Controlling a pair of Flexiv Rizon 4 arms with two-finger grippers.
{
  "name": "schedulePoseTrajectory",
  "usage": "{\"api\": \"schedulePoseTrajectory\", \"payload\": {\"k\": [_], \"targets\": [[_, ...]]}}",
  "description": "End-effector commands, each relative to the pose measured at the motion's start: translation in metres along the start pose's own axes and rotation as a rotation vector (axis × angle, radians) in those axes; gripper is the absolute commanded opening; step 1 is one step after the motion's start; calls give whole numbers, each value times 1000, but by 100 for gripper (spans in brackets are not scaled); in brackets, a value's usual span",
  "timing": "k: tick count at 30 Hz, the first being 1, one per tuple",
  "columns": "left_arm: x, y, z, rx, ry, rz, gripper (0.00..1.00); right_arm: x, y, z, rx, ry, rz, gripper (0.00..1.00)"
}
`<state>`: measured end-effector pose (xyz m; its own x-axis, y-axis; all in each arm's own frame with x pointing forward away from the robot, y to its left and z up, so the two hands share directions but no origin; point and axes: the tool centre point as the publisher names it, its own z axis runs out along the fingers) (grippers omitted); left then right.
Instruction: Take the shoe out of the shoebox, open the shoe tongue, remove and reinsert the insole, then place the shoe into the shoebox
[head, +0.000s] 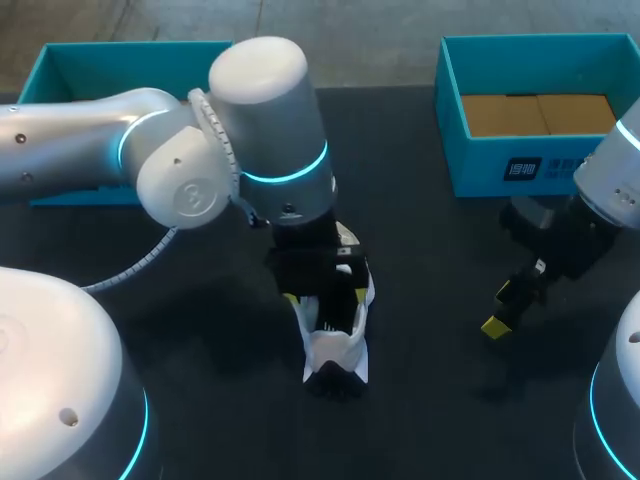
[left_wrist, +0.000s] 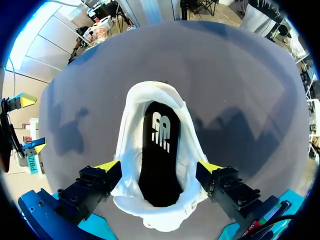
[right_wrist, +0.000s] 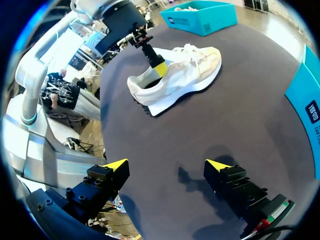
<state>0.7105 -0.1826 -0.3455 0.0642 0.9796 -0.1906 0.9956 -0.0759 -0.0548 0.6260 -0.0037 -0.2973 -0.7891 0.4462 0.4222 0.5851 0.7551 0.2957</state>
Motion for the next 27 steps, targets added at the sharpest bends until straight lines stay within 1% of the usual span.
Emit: {"api": "schedulePoseTrajectory", "payload": {"k": [1,5,7,18,19,23,27], "targets": [[4,6,-1,2,4,-4,100,1,-1,0,1,-3,1,100],[3,14,-2,4,6,-14,100,1,-1,0,1,-3,1,100],[2,16,-6,5,-4,-19,100,1,-1,0,1,-3,1,100],[-8,29,-12,-8,-4,-11,99,1,-1,0,1,-3,1,100],[-8,30,-14,-10,-5,-11,100,1,-1,0,1,-3,1,100],[-10,33,-24,-29,-9,-8,97,1,-1,0,1,-3,1,100],[-9,37,-37,-57,-15,-8,98,1,-1,0,1,-3,1,100]]}}
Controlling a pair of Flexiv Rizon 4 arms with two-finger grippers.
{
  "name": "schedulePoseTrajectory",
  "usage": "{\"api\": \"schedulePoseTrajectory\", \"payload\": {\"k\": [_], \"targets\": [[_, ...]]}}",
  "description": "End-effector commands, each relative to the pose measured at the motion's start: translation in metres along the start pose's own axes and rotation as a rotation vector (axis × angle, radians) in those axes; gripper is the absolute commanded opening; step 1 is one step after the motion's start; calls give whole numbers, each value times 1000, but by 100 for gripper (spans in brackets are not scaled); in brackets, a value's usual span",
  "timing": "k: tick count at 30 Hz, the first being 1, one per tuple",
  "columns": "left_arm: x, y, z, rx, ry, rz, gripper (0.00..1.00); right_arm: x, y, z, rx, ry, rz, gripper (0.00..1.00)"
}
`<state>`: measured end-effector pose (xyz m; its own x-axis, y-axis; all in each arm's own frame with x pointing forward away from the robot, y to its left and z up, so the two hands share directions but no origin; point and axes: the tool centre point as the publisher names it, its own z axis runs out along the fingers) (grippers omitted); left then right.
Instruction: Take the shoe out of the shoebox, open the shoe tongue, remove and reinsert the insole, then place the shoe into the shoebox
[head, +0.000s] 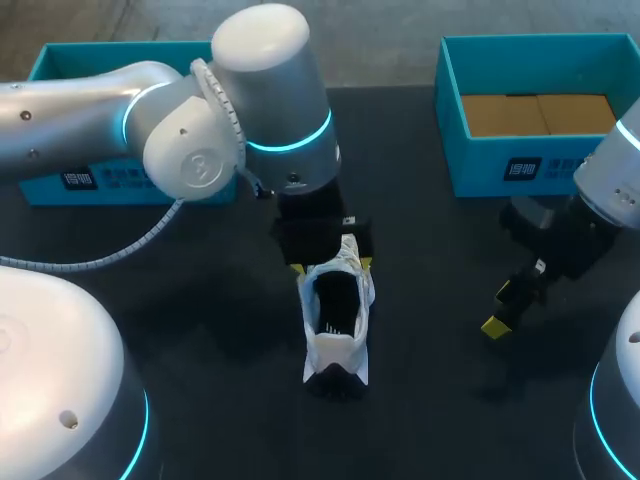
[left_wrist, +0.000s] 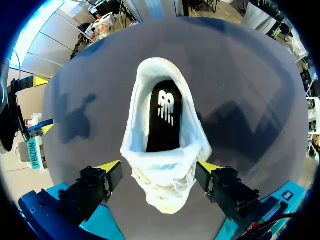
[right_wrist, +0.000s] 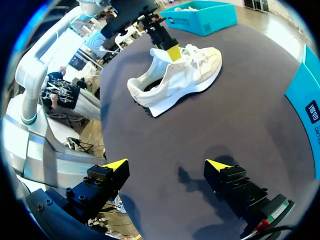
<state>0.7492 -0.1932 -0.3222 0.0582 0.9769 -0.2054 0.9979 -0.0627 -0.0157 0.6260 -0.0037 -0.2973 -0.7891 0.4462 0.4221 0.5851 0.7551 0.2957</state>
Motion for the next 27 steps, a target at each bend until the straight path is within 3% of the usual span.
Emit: {"api": "schedulePoseTrajectory", "payload": {"k": [1,8,11,14,17,18,27], "targets": [[3,0,-16,-21,0,-3,98,1,-1,0,1,-3,1,100],[4,7,-35,-59,7,-21,97,1,-1,0,1,-3,1,100],[2,8,-44,-54,4,-38,90,1,-1,0,1,-3,1,100],[0,7,-46,-40,11,-45,76,1,-1,0,1,-3,1,100],[-1,6,-45,-33,13,-46,50,1,-1,0,1,-3,1,100],[-1,6,-45,-32,14,-45,47,1,-1,0,1,-3,1,100],[2,19,-51,-3,17,-49,46,1,-1,0,1,-3,1,100]]}}
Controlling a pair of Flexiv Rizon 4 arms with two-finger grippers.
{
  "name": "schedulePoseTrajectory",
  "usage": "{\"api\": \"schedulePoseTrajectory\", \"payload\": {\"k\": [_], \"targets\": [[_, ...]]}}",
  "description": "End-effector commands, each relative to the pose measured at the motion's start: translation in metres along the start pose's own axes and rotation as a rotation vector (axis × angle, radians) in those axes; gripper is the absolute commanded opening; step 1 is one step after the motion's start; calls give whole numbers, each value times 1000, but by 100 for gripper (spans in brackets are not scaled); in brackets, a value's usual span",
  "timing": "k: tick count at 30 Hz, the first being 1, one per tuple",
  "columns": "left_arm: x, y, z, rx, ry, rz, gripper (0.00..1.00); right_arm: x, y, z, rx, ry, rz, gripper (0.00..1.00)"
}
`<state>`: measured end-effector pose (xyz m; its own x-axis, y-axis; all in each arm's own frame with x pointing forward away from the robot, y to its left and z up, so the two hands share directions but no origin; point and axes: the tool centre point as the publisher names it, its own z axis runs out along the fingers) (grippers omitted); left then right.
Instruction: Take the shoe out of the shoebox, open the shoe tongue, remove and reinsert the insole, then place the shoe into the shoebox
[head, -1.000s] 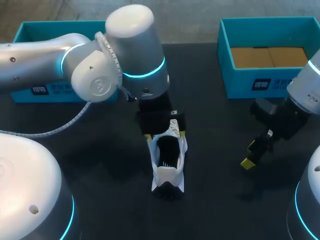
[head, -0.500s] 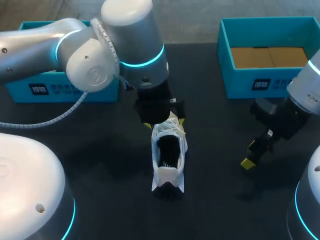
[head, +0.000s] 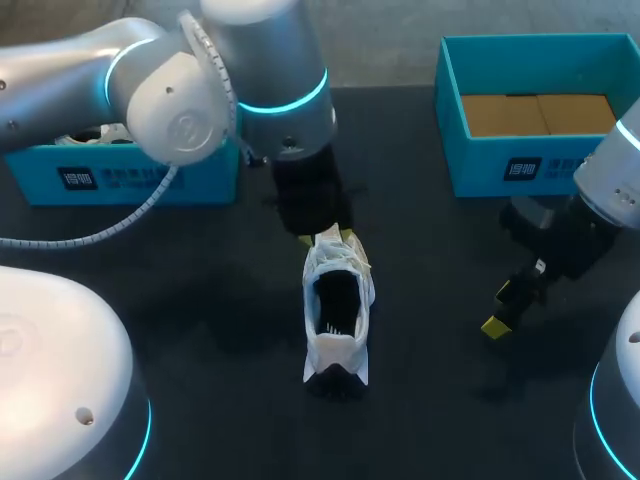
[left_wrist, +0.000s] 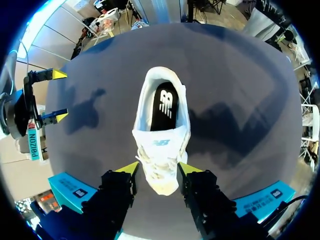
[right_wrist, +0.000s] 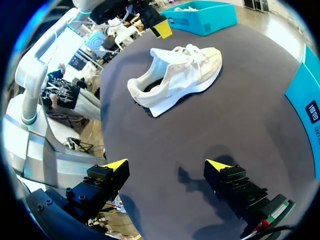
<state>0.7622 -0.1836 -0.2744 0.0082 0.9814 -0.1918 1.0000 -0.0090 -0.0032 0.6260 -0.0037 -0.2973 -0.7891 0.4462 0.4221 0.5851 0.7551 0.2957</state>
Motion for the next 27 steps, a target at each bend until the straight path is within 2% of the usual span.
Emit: {"api": "schedulePoseTrajectory", "payload": {"k": [1,4,10,14,17,27], "targets": [[1,8,1,34,4,0,46,1,-1,0,1,-3,1,100],[1,10,3,34,4,-12,44,1,-1,0,1,-3,1,100],[1,22,-7,35,13,-20,43,1,-1,0,1,-3,1,100],[-4,8,3,52,45,13,41,1,-1,0,1,-3,1,100],[-6,0,12,75,43,31,30,1,-1,0,1,-3,1,100],[-4,-9,30,104,40,34,29,1,-1,0,1,-3,1,100]]}}
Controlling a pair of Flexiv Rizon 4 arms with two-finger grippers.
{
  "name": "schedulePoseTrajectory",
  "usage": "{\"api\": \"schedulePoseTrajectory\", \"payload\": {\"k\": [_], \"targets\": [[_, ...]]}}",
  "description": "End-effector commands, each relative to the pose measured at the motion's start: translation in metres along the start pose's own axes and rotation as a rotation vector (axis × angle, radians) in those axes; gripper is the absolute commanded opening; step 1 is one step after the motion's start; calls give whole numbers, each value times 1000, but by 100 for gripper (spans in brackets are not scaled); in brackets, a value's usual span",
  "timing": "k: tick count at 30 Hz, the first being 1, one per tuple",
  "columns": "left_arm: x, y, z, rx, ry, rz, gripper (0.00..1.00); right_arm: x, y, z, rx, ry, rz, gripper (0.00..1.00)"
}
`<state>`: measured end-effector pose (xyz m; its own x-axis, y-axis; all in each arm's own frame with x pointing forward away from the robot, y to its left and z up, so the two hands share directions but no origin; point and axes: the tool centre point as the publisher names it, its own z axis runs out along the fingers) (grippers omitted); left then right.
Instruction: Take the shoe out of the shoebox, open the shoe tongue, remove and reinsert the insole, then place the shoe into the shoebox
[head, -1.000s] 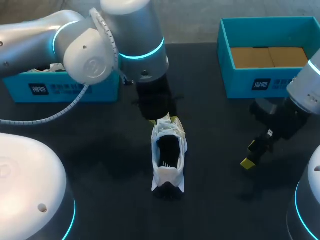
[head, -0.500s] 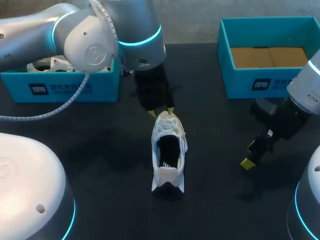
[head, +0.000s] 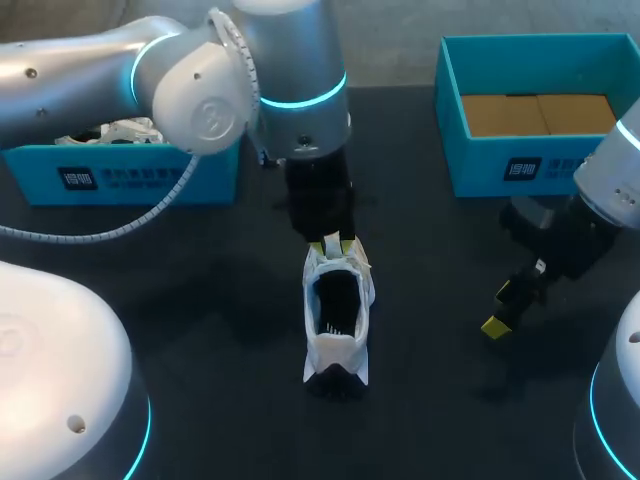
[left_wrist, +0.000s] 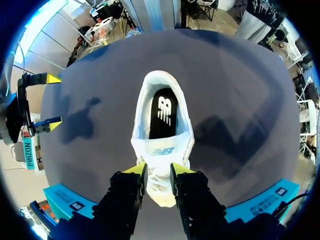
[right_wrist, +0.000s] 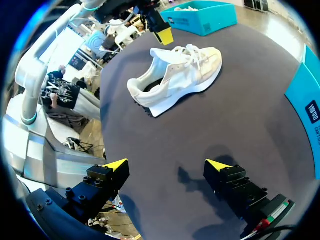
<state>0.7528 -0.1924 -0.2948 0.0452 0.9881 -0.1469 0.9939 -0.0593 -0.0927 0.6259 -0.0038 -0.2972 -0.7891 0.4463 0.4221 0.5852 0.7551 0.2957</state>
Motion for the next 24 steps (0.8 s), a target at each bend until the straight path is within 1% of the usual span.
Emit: {"api": "schedulePoseTrajectory", "payload": {"k": [1,12,15,17,20,24], "targets": [[0,0,10,15,-9,0,29,1,-1,0,1,-3,1,100],[1,-18,32,77,-8,11,28,1,-1,0,1,-3,1,100],[2,-24,42,104,11,18,28,1,-1,0,1,-3,1,100],[2,-26,46,108,16,22,27,1,-1,0,1,-3,1,100],[3,-28,43,108,13,23,27,1,-1,0,1,-3,1,100],[3,-24,22,64,-18,22,27,1,-1,0,1,-3,1,100]]}}
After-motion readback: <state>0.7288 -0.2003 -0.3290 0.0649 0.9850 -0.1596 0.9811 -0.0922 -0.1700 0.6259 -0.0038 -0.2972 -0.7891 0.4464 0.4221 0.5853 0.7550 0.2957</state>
